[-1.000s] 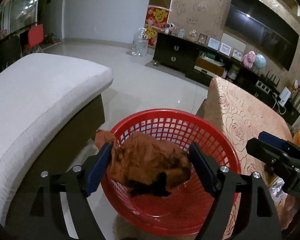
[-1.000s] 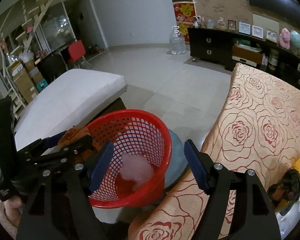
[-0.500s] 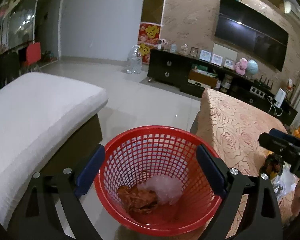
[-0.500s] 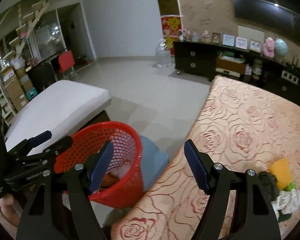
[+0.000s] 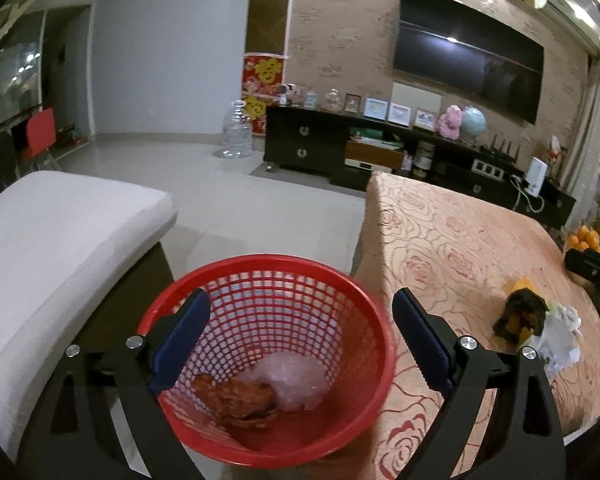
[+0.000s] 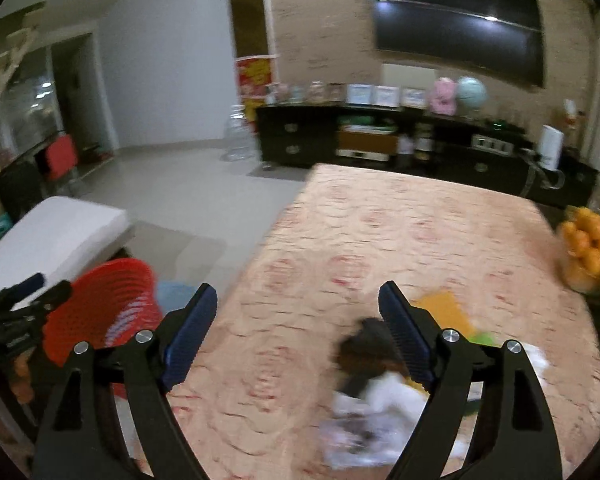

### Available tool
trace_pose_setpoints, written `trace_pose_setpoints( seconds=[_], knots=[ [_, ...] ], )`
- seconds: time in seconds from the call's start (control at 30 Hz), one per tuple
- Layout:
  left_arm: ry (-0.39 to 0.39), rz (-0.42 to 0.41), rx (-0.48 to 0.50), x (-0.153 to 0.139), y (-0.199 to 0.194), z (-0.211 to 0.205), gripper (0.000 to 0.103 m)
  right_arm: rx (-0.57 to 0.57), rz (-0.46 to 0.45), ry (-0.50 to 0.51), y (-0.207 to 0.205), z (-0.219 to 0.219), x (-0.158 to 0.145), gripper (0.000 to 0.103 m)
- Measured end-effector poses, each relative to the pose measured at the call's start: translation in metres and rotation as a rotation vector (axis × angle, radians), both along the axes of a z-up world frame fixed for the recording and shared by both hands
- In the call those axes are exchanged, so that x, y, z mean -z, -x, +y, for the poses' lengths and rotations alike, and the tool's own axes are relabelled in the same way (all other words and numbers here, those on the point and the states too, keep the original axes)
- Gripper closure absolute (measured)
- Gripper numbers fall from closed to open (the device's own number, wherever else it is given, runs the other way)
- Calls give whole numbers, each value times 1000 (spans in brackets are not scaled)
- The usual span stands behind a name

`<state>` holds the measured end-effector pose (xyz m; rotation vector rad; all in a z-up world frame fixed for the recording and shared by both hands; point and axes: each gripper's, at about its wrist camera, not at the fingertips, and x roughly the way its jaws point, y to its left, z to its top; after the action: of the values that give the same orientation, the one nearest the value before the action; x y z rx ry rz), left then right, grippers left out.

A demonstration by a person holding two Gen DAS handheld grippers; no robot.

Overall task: Collect trash
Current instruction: 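Move both tools back over the trash on the table, then grasp the white cat-printed snack bag with the left tool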

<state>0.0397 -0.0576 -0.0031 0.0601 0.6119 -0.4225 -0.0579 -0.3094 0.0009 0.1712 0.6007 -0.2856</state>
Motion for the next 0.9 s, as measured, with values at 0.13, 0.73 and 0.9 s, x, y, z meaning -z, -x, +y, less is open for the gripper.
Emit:
trace_pose_setpoints(
  seconds=[0.13,0.73,0.9],
  knots=[
    [-13,-4,34,3,5,-16,14,77,17,-14,23,-29,8,23],
    [-84,98,362,48,66,-135,14,314,48,-113,84,-106,38,23],
    [-127,127,463,66,89,-177,14,337,38,-140,91,-115,38,23]
  ],
)
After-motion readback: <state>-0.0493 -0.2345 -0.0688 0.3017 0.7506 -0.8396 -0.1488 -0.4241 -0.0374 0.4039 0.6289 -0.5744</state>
